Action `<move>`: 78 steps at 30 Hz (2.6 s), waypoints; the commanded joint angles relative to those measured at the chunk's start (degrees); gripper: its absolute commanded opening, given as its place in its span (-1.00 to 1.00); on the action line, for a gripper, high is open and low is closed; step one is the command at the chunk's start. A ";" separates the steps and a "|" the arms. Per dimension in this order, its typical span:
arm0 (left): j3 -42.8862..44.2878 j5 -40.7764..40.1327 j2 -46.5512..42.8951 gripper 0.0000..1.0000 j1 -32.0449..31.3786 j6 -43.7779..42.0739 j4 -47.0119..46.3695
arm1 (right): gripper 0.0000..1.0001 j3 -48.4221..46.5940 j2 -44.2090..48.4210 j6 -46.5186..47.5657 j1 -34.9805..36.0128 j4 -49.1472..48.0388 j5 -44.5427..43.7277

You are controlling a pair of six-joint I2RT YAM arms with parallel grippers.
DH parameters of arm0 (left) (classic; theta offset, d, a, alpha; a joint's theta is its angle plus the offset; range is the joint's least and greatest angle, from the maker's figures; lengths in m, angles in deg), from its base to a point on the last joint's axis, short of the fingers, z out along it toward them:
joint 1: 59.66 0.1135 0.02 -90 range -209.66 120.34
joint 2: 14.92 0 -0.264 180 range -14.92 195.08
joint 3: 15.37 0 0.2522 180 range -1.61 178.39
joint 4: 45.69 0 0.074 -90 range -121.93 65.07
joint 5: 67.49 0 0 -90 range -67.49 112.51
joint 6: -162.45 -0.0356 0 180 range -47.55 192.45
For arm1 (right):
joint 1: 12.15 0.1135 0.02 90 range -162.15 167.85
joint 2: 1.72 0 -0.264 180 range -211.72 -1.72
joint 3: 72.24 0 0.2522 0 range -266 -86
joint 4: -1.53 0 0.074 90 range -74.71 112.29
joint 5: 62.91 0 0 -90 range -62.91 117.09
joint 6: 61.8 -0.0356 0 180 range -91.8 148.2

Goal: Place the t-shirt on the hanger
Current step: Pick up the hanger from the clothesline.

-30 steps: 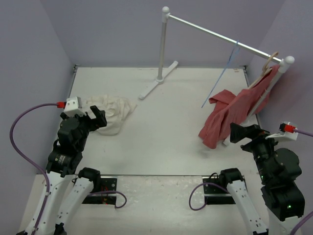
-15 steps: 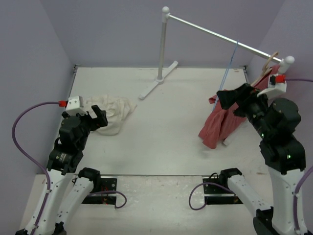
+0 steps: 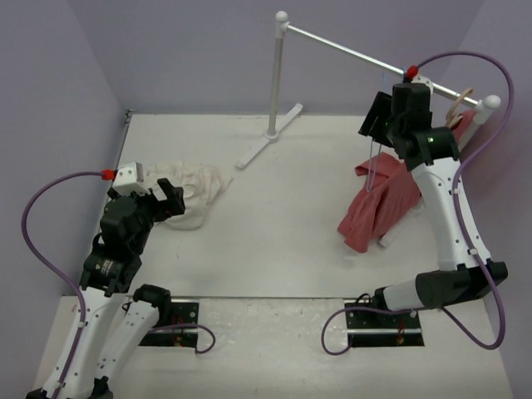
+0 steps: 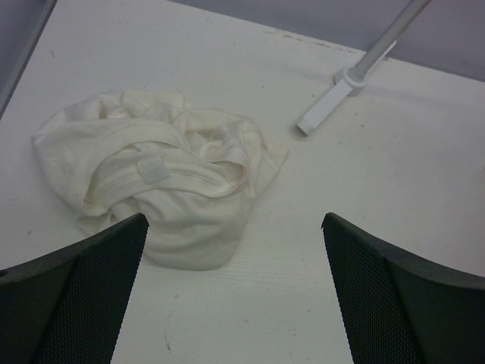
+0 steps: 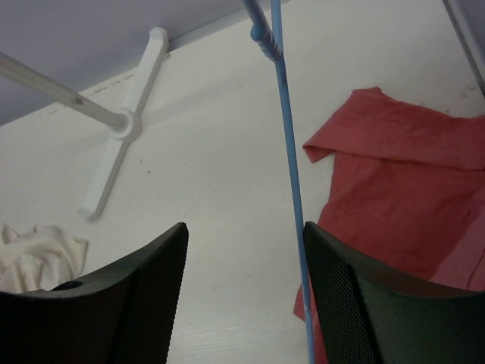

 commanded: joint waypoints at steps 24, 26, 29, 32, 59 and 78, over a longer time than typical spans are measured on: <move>-1.13 2.64 -0.26 1.00 -0.13 -1.15 -2.82 | -0.66 19.19 5.38 -3.75 4.24 -6.72 -8.33; -1.13 2.83 -0.26 1.00 -0.13 -1.15 -2.82 | -0.66 19.35 5.72 -4.08 4.53 -6.68 -8.67; -1.13 2.88 -0.34 1.00 -0.13 -1.15 -2.91 | -0.66 18.87 6.23 -4.37 5.20 -6.23 -9.06; -1.19 2.88 -0.44 1.00 -0.13 -1.15 -2.96 | -0.67 18.77 6.73 -4.64 5.67 -5.71 -9.44; -1.13 2.21 0.38 1.00 -0.13 -1.24 -2.64 | -1.00 14.16 11.97 3.09 8.76 -3.50 -5.82; -0.01 -3.49 3.05 1.00 -0.13 0.49 -0.41 | -1.00 18.02 26.87 12.49 9.78 -3.67 16.72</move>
